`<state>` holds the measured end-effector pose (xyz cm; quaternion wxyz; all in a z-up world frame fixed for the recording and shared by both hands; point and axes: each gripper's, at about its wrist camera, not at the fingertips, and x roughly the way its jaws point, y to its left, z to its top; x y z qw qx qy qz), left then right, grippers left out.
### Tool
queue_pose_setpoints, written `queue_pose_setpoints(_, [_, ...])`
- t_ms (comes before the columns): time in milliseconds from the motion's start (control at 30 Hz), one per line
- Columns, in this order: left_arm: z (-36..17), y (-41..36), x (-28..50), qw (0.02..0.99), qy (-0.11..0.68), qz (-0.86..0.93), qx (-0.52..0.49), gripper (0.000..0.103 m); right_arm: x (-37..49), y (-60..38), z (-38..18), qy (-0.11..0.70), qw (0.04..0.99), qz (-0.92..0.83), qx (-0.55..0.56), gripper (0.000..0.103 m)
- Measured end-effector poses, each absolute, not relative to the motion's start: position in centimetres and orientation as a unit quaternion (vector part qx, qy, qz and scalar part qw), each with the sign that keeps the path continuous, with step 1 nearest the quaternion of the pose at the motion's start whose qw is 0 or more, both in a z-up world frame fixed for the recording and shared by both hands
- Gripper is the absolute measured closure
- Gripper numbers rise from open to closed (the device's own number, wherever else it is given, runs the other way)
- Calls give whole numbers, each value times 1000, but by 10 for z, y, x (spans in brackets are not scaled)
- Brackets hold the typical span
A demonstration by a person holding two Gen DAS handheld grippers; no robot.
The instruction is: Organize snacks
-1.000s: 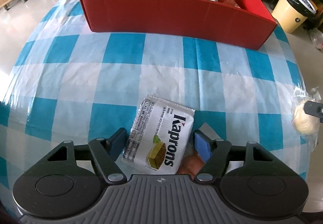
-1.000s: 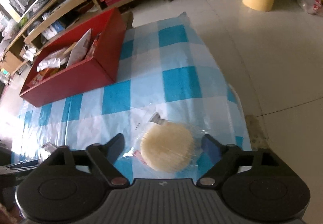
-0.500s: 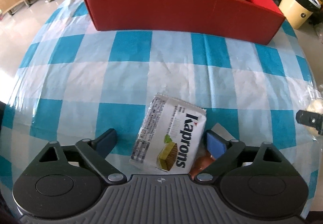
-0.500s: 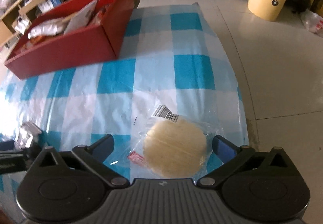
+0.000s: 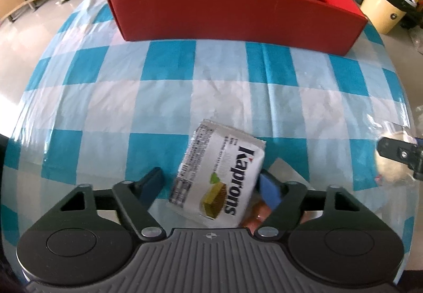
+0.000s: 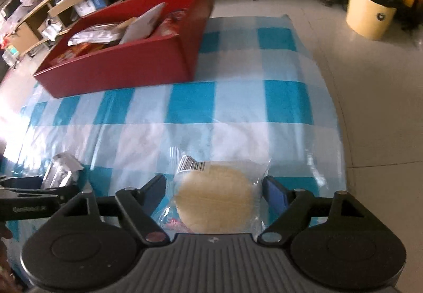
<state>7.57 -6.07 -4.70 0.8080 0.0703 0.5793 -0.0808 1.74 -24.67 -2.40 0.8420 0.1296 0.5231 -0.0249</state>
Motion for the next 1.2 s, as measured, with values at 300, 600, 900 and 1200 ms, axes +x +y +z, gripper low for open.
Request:
queue_pose_setpoints(300, [-45,-57,77,810,579,-74,63,32,32,-220,-20,514,848,14,130,31])
queue_pose_setpoints(600, [-54,-48,81,810,581,-53,61,5,43,-211,-34,531,839,6,114,18])
queue_pose_setpoints(900, [-55,-47,81,812,578,-49,65,0,46,-203,-47,548,830,15,97,0])
queue_pose_setpoints(1200, [-54,-47,77,818,570,-53,66,0,48,-184,-56,520,853,-24,29,0])
